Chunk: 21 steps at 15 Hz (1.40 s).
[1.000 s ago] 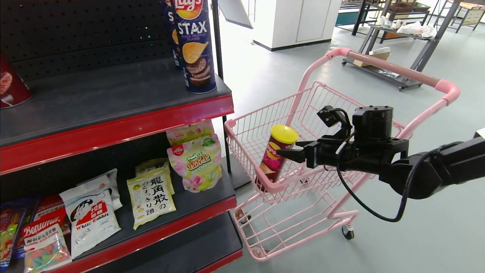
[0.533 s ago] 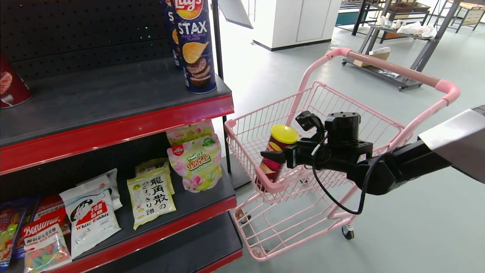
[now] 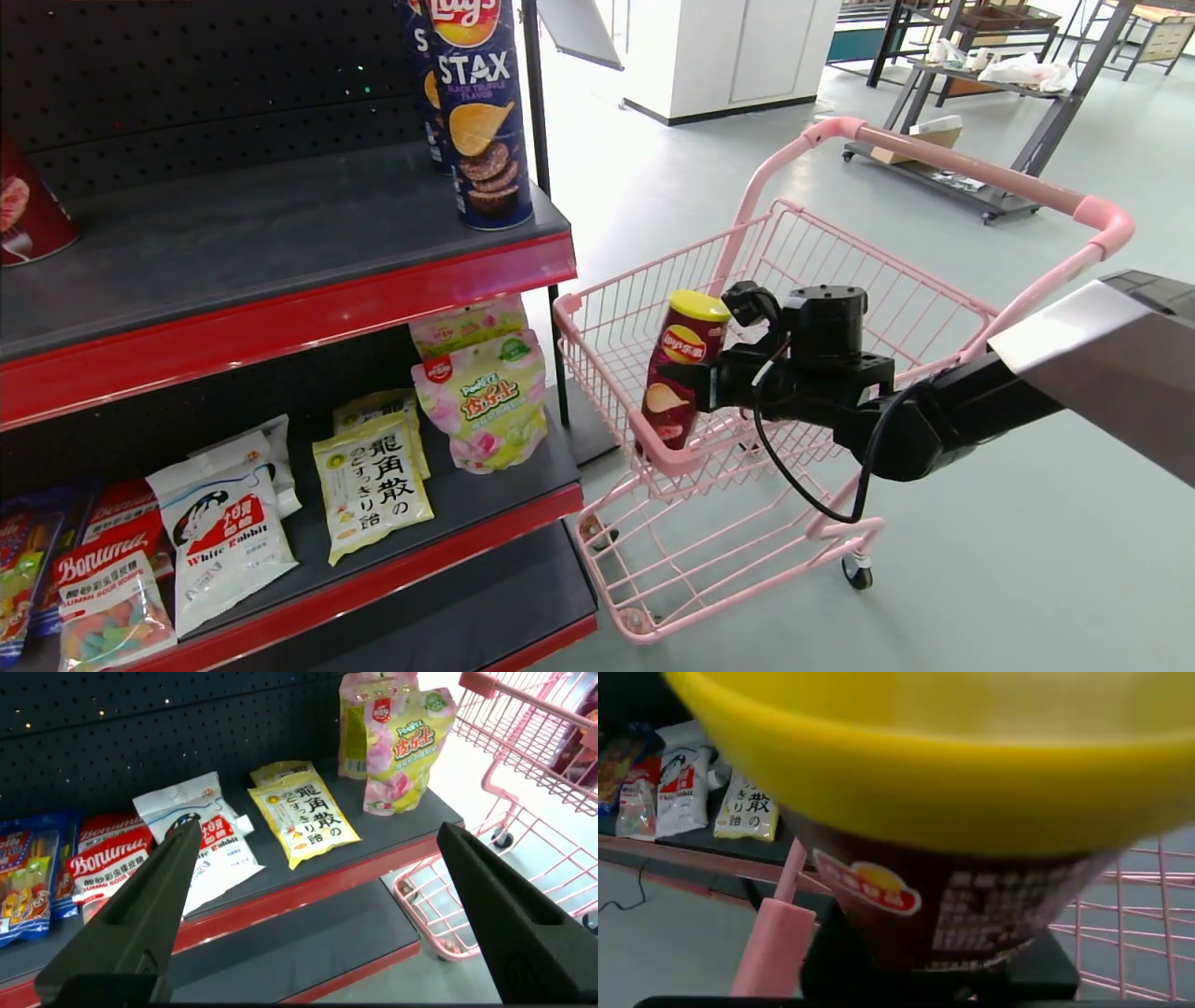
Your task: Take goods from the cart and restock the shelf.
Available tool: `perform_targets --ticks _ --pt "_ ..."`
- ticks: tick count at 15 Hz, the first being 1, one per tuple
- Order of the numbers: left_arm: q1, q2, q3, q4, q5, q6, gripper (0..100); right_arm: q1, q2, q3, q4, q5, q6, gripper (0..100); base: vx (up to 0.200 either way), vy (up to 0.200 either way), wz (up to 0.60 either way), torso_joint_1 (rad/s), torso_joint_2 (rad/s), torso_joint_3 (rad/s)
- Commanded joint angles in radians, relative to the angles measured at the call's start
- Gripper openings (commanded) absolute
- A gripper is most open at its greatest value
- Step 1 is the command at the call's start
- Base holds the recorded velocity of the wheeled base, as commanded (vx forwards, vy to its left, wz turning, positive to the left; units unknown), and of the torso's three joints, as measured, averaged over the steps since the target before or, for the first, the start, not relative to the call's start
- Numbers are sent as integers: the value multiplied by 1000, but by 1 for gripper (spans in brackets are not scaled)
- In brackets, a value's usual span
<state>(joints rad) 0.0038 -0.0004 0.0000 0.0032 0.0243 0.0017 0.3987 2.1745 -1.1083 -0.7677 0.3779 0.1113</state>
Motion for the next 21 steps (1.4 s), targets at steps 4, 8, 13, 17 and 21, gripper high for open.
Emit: perform_targets --ticks 4,8,13,17,21 --pt "1 0 0 0 0 0 100 -38 -245 -99 140 -14 -4 0 0 0 0 0 0 0" --pt "1 0 0 0 0 0 100 -46 -587 -157 511 -13 -4 0 0 0 0 0 0 0" --pt "1 0 0 0 0 1 100 129 -788 -67 772 30 -5 0 0 0 0 0 0 0" --pt "1 0 0 0 -1 1 100 135 -754 13 650 27 -70 0 0 0 0 0 0 0" --pt "1 0 0 0 -1 1 100 118 -716 50 645 12 -229 0 0 0 0 0 0 0"
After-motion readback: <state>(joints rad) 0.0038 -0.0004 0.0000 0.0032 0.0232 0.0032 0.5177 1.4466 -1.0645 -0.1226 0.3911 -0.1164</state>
